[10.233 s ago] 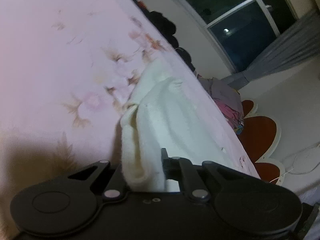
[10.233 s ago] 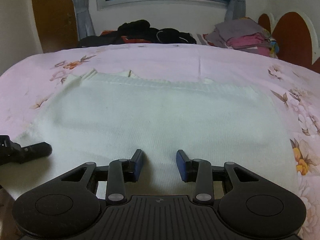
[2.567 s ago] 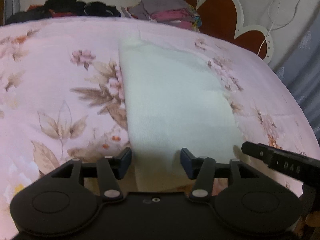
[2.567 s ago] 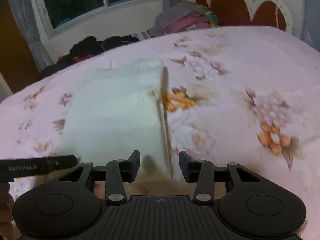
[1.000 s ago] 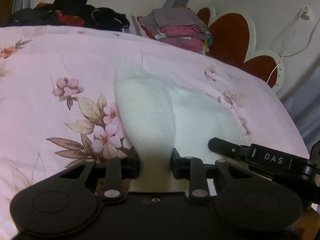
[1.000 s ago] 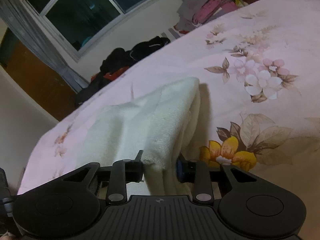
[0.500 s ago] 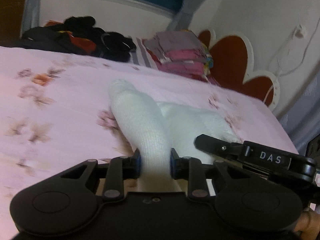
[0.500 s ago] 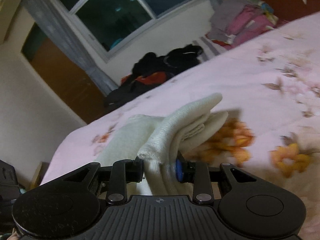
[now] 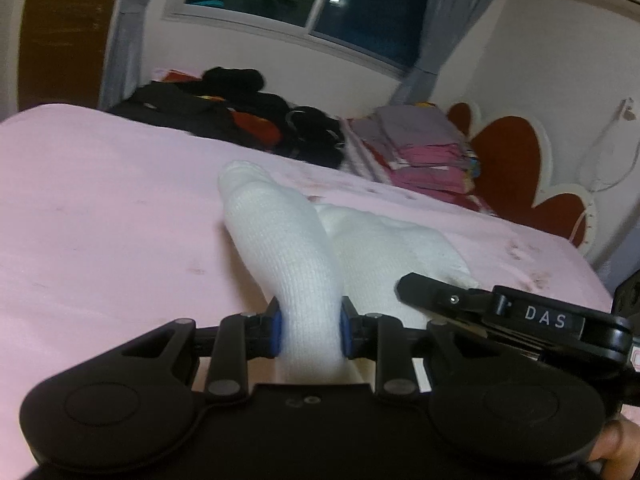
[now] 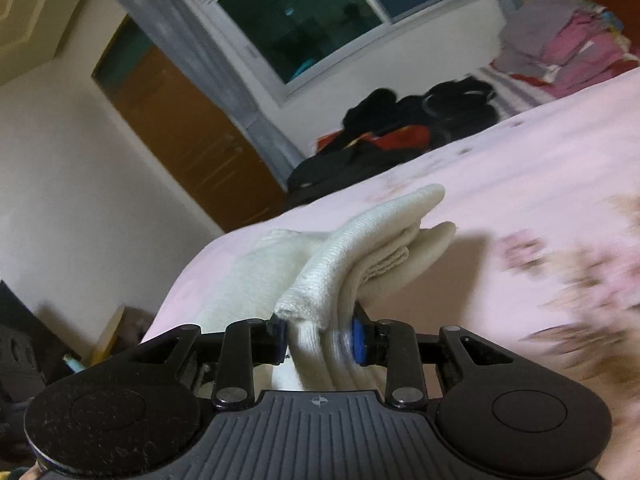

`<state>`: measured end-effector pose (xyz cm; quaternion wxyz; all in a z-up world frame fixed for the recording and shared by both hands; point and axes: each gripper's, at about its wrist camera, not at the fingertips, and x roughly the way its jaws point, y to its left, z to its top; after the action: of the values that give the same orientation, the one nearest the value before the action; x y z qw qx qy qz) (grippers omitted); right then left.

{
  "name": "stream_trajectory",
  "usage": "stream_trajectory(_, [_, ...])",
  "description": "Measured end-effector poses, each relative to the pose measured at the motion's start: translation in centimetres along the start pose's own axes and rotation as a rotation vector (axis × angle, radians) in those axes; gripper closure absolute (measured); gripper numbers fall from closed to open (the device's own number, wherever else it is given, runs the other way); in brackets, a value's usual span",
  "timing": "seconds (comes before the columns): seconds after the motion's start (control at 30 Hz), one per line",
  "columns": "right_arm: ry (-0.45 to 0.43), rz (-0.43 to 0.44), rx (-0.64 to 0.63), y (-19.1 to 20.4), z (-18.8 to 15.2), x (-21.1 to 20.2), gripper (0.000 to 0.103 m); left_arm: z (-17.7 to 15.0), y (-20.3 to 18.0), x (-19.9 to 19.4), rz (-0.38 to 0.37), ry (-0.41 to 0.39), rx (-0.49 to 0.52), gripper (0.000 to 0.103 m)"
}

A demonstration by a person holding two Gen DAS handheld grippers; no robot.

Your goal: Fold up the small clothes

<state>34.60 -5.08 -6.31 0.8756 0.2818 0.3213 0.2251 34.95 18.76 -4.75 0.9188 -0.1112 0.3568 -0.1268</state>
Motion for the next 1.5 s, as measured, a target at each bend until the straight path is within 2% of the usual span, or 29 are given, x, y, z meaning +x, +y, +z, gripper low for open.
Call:
stream_trajectory(0.13, [0.050, -0.016, -0.008, 1.6, -2.3, 4.3, 0.073, -1.0, 4.4, -0.1, 0.050, 0.005, 0.009, 0.078])
stream_trajectory(0.2, [0.084, -0.036, -0.002, 1.5, -3.6, 5.6, 0.073, -2.4, 6.2, 0.6, 0.074, 0.043, 0.013, 0.077])
stream_trajectory(0.27, [0.116, -0.073, 0.002, 0.6, -4.5, 6.7, 0.073, -3.7, 7.4, 1.5, 0.076, 0.087, 0.012, 0.071])
stream_trajectory(0.33, [0.132, -0.101, 0.030, -0.7, -5.2, 6.8, 0.073, -4.6, 8.0, 1.9, 0.076, 0.093, 0.019, 0.066])
stream_trajectory(0.47, [0.132, -0.157, 0.080, -1.9, -5.8, 6.3, 0.069, -4.7, 8.0, 2.0, 0.067, 0.112, 0.021, 0.059])
stream_trajectory(0.6, [0.096, -0.215, -0.006, 0.1, -4.9, 5.6, 0.068, -3.5, 7.8, 0.8, 0.072, 0.089, 0.026, 0.061])
stream_trajectory(0.77, [0.050, -0.223, -0.107, 2.5, -3.6, 5.5, 0.068, -2.7, 8.7, -0.6, 0.076, 0.013, 0.012, 0.061])
stream_trajectory(0.93, [0.043, -0.238, -0.155, 3.6, -2.3, 8.4, 0.068, -0.7, 8.0, 1.3, 0.073, -0.015, 0.027, 0.062])
stream_trajectory(1.0, [0.058, -0.245, -0.158, 3.4, -1.8, 10.4, 0.068, -0.1, 7.7, 3.0, 0.076, -0.001, 0.029, 0.062])
stream_trajectory(1.17, [0.104, -0.329, -0.227, 2.5, -2.1, 14.7, 0.068, 0.0, 8.1, 6.5, 0.103, 0.041, 0.042, 0.060])
stream_trajectory(1.27, [0.112, -0.382, -0.244, 0.9, -2.4, 16.3, 0.068, 0.1, 8.3, 6.9, 0.104, 0.045, 0.043, 0.060])
stream_trajectory(1.37, [0.120, -0.385, -0.226, 0.7, -1.9, 16.2, 0.068, 0.0, 8.6, 6.0, 0.098, 0.042, 0.025, 0.061])
stream_trajectory(1.5, [0.099, -0.334, -0.209, 1.6, -2.2, 12.4, 0.068, -0.7, 9.0, 2.8, 0.096, 0.014, 0.011, 0.061])
